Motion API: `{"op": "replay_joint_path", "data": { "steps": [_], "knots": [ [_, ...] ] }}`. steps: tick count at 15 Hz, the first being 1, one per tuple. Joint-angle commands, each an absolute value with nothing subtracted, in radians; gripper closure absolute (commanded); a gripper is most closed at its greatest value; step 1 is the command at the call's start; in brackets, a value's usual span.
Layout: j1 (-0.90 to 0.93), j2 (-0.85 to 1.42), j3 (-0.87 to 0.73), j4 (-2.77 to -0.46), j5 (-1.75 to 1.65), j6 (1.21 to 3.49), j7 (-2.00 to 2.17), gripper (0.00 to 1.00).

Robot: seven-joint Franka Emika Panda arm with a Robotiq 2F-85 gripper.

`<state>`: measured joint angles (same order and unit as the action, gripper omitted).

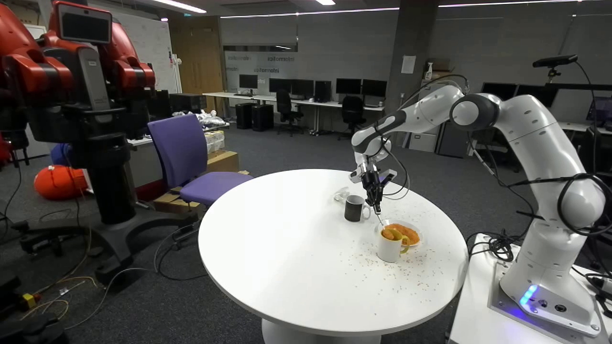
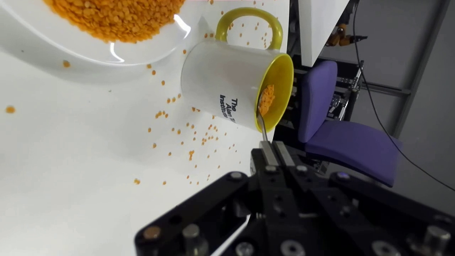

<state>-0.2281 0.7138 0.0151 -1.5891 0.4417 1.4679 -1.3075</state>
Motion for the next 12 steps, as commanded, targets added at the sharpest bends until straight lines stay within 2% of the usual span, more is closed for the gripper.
{"op": "replay_joint_path", "data": {
  "steps": [1,12],
  "knots": [
    [-0.223,0.632,0.024,-1.687,0.422,1.527,-1.323,0.99],
    [-0.206,0.546,0.034,-1.78,0.397,1.595,-1.336,0.99]
  ]
}}
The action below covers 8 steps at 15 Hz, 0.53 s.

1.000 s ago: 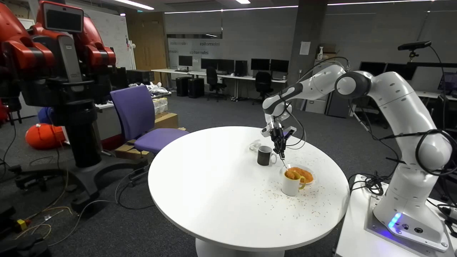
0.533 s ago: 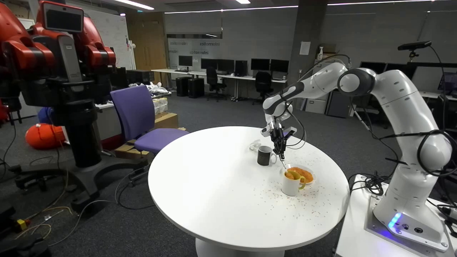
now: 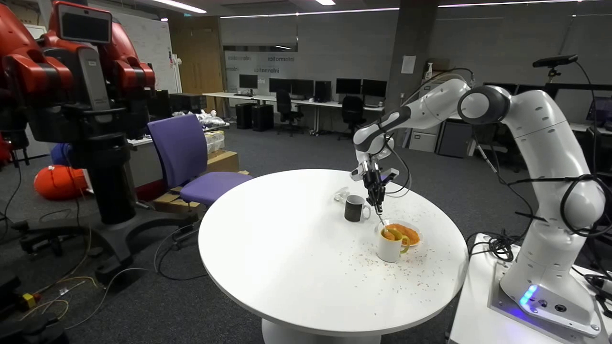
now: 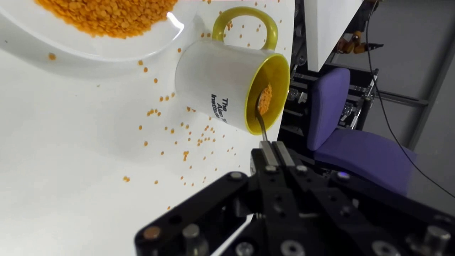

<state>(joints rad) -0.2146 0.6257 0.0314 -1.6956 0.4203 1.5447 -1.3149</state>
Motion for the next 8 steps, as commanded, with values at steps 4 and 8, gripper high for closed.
{"op": "replay_joint_path", "data": {
  "steps": [4,8],
  "knots": [
    [-0.195,0.52,0.032,-1.806,0.381,1.624,-1.335,0.99],
    [-0.188,0.497,0.031,-1.835,0.362,1.664,-1.333,0.99]
  ]
}}
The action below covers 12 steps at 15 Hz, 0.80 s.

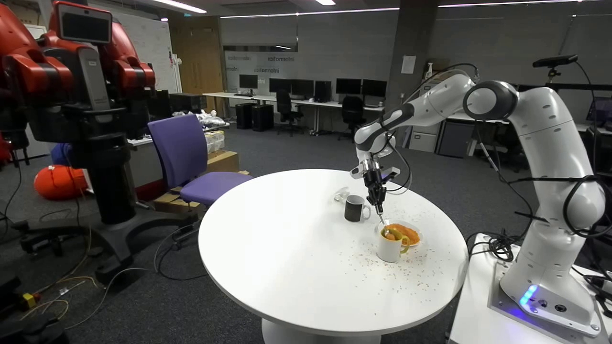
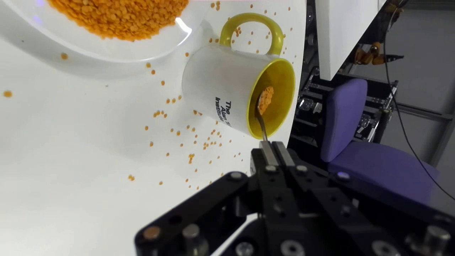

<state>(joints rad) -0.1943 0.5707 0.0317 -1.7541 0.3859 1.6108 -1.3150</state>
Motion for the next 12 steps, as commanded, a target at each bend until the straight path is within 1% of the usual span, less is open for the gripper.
{"op": "replay_joint_path", "data": {
  "steps": [1,12],
  "knots": [
    [-0.188,0.491,0.031,-1.843,0.359,1.672,-1.332,0.99],
    [-0.19,0.423,0.034,-1.889,0.365,1.717,-1.349,0.99]
  ]
}}
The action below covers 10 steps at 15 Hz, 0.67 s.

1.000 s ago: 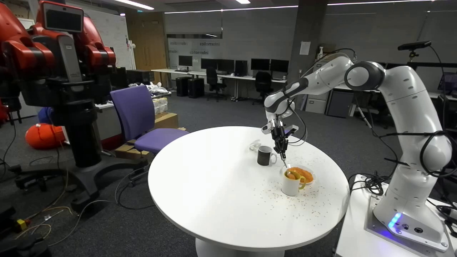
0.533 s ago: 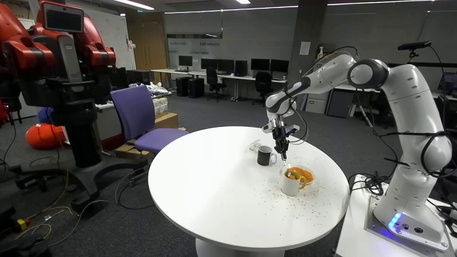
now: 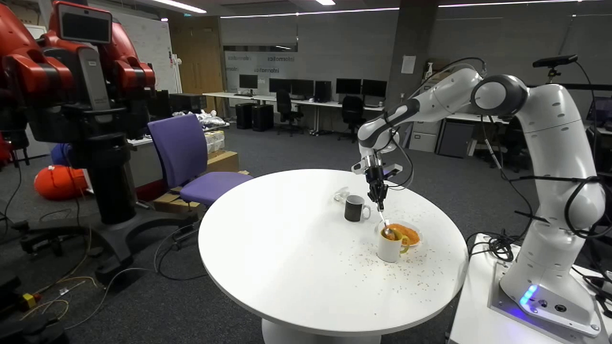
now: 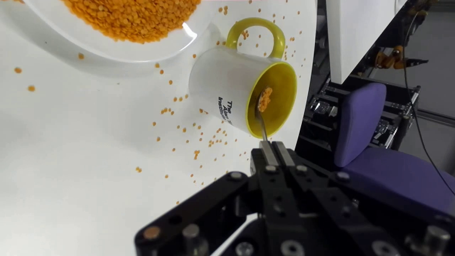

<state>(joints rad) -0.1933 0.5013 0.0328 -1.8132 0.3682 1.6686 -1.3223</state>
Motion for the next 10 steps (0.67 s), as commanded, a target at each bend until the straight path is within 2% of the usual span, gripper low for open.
{"op": "replay_joint_path", "data": {
  "steps": [1,10],
  "knots": [
    [-0.189,0.417,0.033,-1.891,0.364,1.719,-1.351,0.99],
    [-0.167,0.365,0.03,-1.932,0.345,1.76,-1.371,0.99]
  ]
}}
